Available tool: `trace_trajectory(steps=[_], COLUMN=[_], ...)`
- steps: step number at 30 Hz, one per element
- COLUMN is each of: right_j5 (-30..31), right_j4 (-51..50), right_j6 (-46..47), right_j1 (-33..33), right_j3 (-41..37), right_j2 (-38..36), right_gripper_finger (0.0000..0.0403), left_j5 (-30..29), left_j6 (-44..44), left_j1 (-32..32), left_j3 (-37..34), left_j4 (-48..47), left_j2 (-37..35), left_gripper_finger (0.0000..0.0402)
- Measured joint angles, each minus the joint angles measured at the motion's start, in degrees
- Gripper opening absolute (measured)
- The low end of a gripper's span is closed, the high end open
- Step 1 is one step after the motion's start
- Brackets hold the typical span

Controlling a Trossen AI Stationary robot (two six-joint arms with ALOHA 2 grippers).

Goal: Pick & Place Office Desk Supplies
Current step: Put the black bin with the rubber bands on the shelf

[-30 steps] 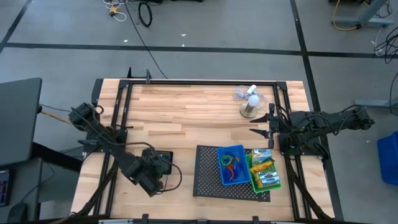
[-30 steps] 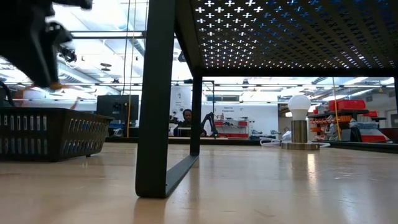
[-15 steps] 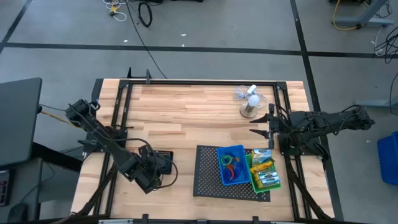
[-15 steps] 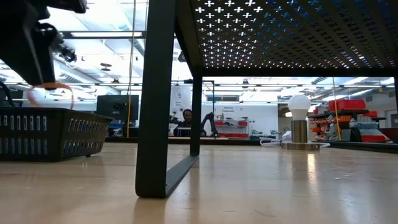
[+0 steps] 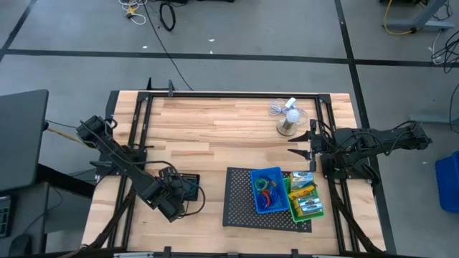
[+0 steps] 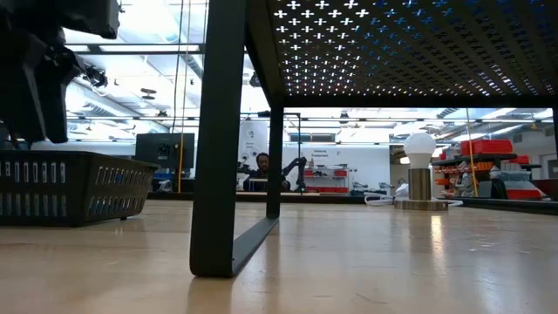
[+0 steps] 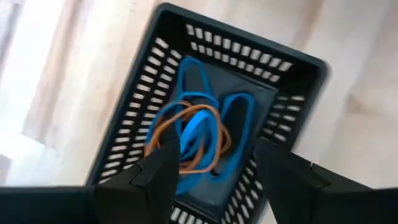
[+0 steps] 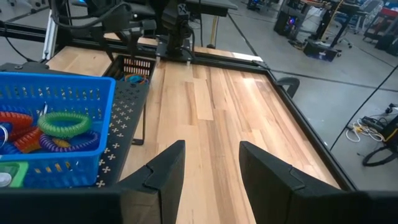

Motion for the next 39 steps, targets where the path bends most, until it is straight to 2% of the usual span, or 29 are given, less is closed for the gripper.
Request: trace_trajectory(steps=[5, 11, 14, 18, 20, 24, 28, 39], right_j5=[0.0, 0.0, 0.02, 0.02, 0.01, 0.02, 0.02, -0.48], right_j4=[-0.07, -0.07, -0.07, -0.07, -0.07, -0.08, -0.23, -0.22], right_j6=[0.26, 0.24, 0.26, 0.26, 0.26, 0.49, 0.68, -0.47], right_j1=[0.0, 0.0, 0.0, 0.0, 0.0, 0.0, 0.0, 0.0], right_j3=[0.0, 0.0, 0.01, 0.0, 0.01, 0.0, 0.01, 0.02], right_j2=[0.01, 0.0, 0.0, 0.0, 0.0, 0.0, 0.0, 0.0], right_gripper_finger=[0.016, 0.016, 0.016, 0.016, 0.016, 0.016, 0.016, 0.016], left_j5=[-2.38, -3.21, -3.23, -4.18, -4.96, -1.1, -0.15, 0.08], left_j6=[-2.63, -11.44, -11.55, -11.6, -13.88, -20.79, -22.51, -5.17], left_j1=[-0.02, -0.13, -0.13, -0.13, -0.07, 1.19, 1.57, 8.45], left_j3=[0.0, 0.0, 0.0, 0.02, 0.06, 0.04, 0.04, 0.04], left_j4=[-3.22, -12.96, -13.13, -13.52, -16.02, -26.52, -31.31, -24.48], left_j2=[1.83, 1.64, 1.64, 1.64, 1.64, 1.62, 1.62, 1.6], left_gripper_finger=[0.0214, 0.0197, 0.0146, 0.003, 0.001, 0.0005, 0.0004, 0.0002])
